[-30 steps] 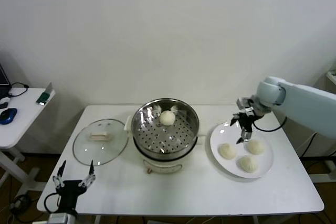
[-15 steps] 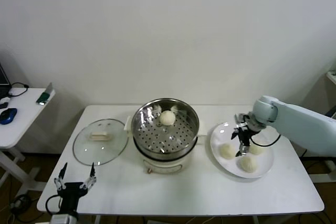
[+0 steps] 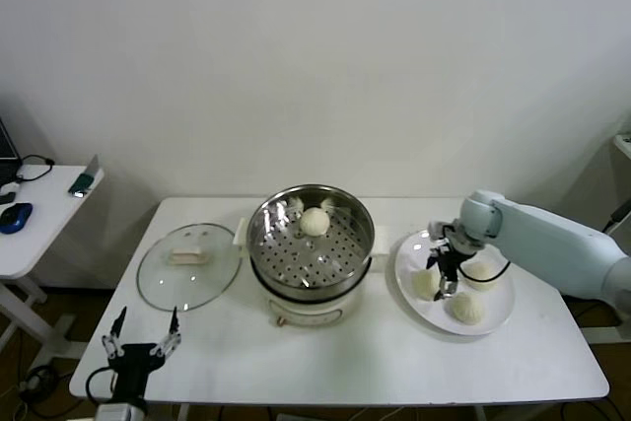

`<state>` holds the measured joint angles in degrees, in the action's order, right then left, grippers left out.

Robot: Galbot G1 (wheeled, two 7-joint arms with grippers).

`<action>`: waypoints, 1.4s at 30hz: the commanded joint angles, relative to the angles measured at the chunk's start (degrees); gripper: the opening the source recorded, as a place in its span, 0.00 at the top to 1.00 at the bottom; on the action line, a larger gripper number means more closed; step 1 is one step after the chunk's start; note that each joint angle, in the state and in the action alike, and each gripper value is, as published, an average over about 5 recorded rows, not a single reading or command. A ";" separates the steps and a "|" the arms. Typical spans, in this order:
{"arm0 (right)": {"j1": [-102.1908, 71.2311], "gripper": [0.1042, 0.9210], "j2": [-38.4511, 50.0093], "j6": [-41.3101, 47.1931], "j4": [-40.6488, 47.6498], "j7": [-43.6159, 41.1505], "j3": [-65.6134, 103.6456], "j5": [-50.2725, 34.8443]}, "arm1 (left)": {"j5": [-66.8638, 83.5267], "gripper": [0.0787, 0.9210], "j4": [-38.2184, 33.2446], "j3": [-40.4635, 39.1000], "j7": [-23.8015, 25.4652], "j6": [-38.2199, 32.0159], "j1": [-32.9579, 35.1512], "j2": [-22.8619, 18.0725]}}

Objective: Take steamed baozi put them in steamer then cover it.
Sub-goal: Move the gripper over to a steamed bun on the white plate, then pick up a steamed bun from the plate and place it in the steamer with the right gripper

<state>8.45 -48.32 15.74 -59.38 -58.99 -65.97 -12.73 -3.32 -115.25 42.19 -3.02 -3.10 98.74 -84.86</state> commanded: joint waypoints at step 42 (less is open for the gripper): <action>45.06 0.28 -22.28 4.32 -2.05 2.54 -23.69 -38.06 | -0.33 0.12 -2.67 -4.01 0.17 -1.20 2.54 0.05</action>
<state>45.77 -59.72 16.85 -59.91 -58.99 -86.83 -41.78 -3.77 -117.05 38.81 -2.92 -4.21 100.43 -84.92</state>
